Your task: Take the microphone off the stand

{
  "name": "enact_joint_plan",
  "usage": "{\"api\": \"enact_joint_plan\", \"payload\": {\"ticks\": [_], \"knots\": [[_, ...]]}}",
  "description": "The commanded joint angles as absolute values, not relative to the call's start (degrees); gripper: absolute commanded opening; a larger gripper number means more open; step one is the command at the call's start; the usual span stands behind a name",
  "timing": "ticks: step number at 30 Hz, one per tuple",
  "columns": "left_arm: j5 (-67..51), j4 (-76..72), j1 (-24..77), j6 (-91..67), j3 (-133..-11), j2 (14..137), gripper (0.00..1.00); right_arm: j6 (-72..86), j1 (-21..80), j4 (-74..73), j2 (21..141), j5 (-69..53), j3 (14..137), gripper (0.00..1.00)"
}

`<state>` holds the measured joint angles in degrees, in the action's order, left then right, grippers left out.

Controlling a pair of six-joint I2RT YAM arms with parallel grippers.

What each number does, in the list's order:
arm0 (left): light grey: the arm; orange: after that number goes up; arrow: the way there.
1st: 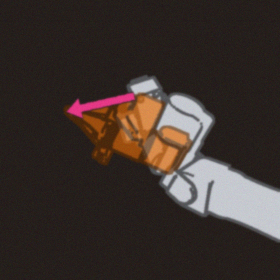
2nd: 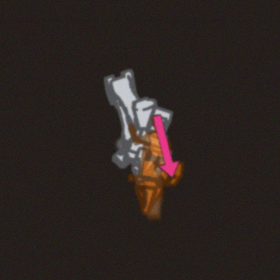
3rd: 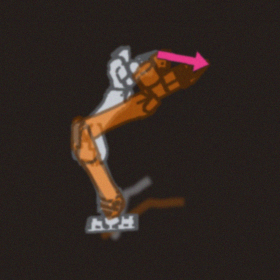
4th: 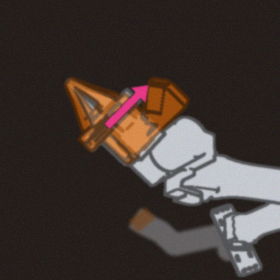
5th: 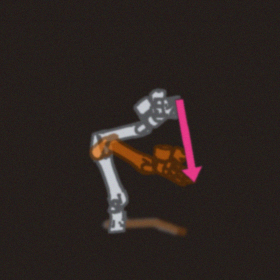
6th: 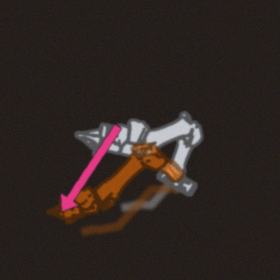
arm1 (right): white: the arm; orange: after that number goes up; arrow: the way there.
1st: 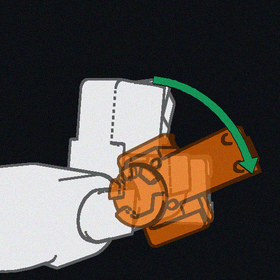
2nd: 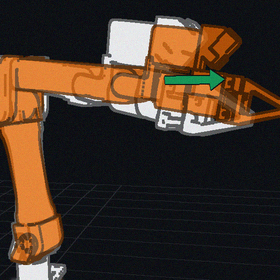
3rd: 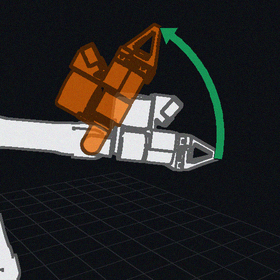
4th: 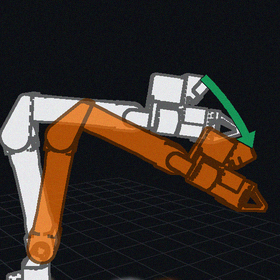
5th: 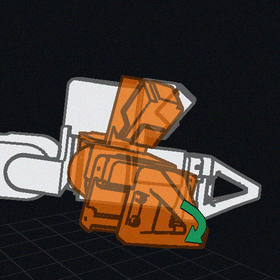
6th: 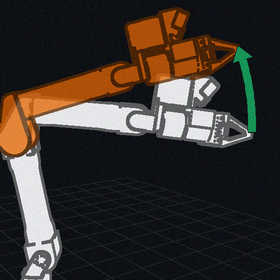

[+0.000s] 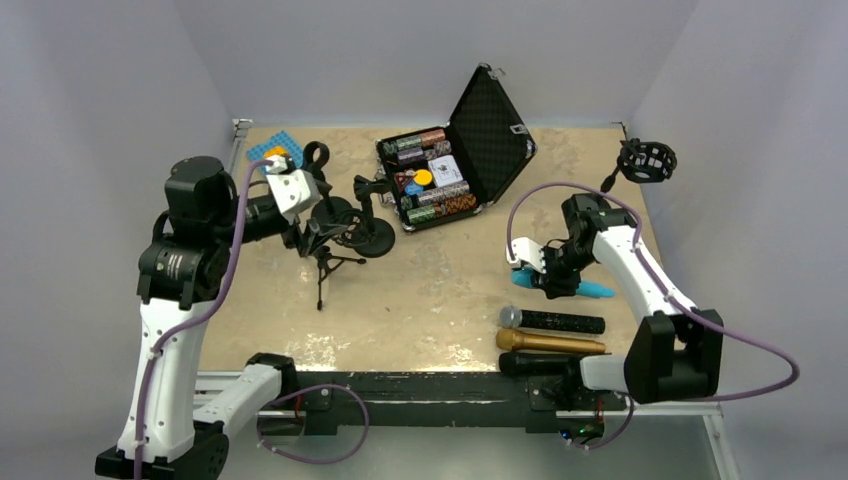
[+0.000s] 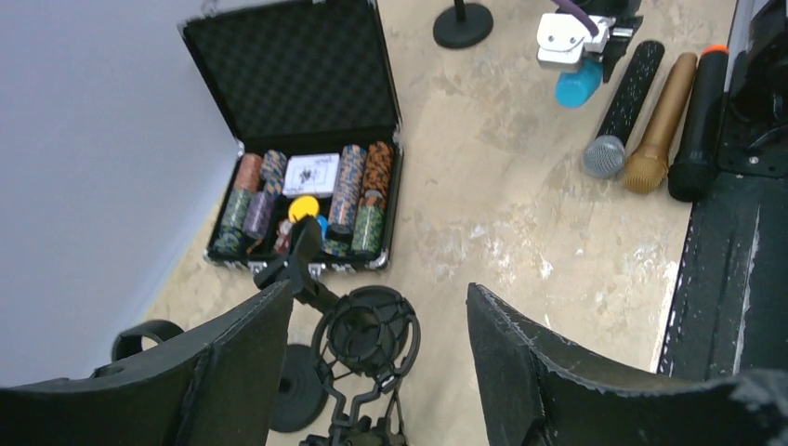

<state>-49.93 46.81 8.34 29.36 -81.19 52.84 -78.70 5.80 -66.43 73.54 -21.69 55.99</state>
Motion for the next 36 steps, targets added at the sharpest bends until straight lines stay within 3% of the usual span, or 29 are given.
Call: {"api": "enact_joint_plan", "payload": {"ticks": [1, 8, 12, 20, 25, 36], "knots": [[-46.7, 51.8, 8.5, 32.8, -84.1, 55.9, 0.72, -85.6, 5.1, -64.5, 79.6, -17.3, 55.6, 0.01], [-48.4, 48.8, 8.6, 34.1, -81.6, 54.7, 0.72, -79.1, 5.1, -58.0, 92.1, -13.4, 59.7, 0.07], [-50.4, 44.0, 8.6, 33.6, -77.1, 52.3, 0.73, -80.4, 5.1, -57.1, 93.0, -11.4, 58.4, 0.17], [-50.4, 41.5, 8.6, 32.1, -74.6, 49.4, 0.72, -79.1, 5.5, -55.7, 92.7, -10.4, 55.7, 0.48], [-49.5, 42.9, 8.6, 36.4, -71.7, 46.8, 0.73, -77.4, 6.0, -58.0, 93.0, -11.2, 57.6, 0.73], [-49.1, 40.3, 8.6, 35.2, -70.3, 45.1, 0.73, -72.7, 6.0, -66.0, 88.3, -15.9, 68.3, 0.80]]}}
